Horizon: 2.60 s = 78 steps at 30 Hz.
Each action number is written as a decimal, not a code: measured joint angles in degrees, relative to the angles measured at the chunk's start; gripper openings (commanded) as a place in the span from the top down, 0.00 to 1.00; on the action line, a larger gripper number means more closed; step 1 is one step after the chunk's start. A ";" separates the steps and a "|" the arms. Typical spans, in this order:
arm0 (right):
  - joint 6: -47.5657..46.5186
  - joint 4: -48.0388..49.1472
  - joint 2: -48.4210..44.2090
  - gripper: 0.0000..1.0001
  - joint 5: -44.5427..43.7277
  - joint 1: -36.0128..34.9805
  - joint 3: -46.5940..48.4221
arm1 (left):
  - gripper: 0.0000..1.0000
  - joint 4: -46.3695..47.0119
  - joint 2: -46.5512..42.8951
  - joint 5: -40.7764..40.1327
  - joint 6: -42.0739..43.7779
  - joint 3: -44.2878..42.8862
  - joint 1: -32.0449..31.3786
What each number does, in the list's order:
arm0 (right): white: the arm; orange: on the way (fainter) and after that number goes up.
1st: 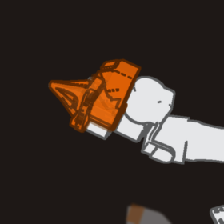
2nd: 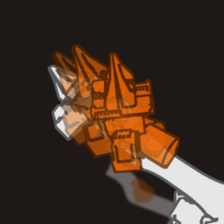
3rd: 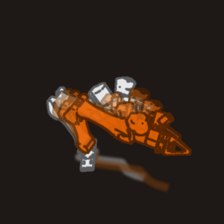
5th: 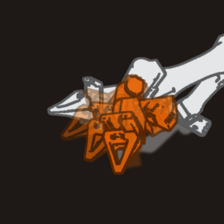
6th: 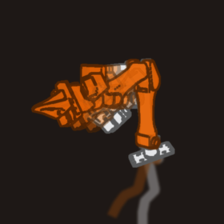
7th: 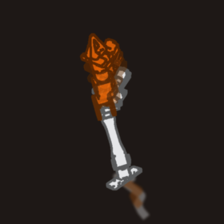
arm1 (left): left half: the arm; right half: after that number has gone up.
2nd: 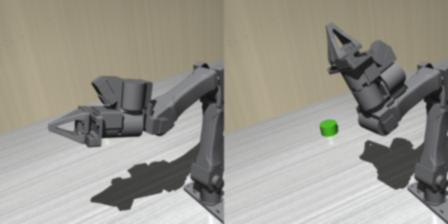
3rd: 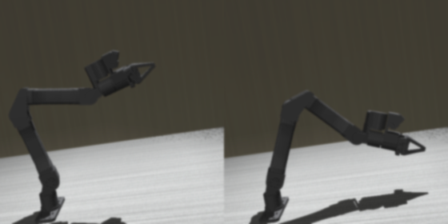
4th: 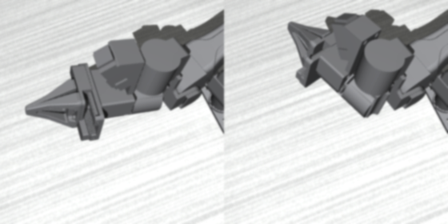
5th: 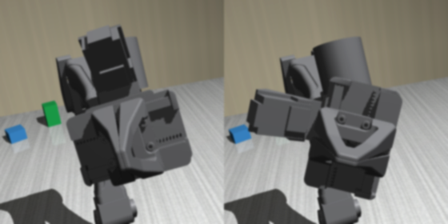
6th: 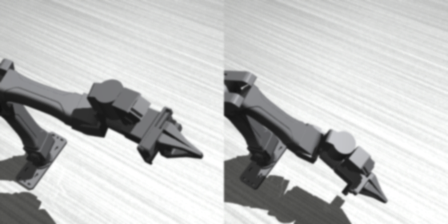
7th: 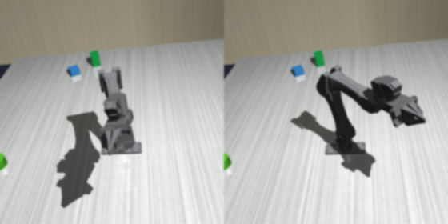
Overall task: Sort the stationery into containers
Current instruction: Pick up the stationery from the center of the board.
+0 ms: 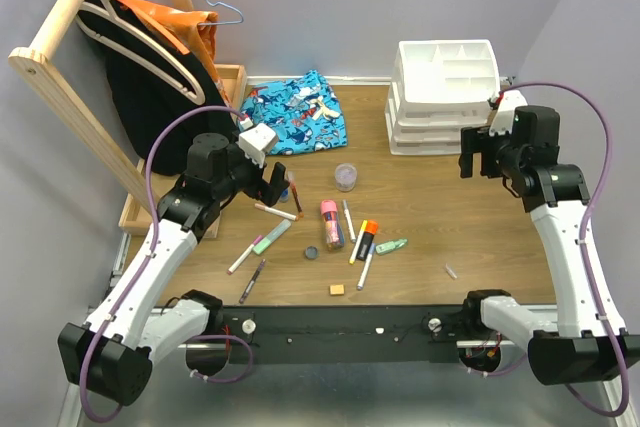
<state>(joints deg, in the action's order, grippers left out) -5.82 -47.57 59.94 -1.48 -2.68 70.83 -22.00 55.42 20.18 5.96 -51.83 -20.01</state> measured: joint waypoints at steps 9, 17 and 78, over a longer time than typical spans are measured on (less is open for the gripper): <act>-3.87 2.60 2.91 0.01 17.55 -0.13 0.33 | 0.01 0.04 0.02 -2.69 0.24 0.22 0.00; -1.46 3.08 16.85 0.02 25.99 -8.94 10.43 | 0.01 -1.31 -3.45 -7.32 0.59 0.20 1.55; 7.72 4.72 63.56 0.41 1.88 -33.29 31.26 | 0.01 -3.32 -17.88 -7.04 -6.60 5.79 13.38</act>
<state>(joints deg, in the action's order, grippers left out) 1.89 -42.85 123.50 0.40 -35.97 102.08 -25.32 37.54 13.15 -0.64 -46.04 -6.63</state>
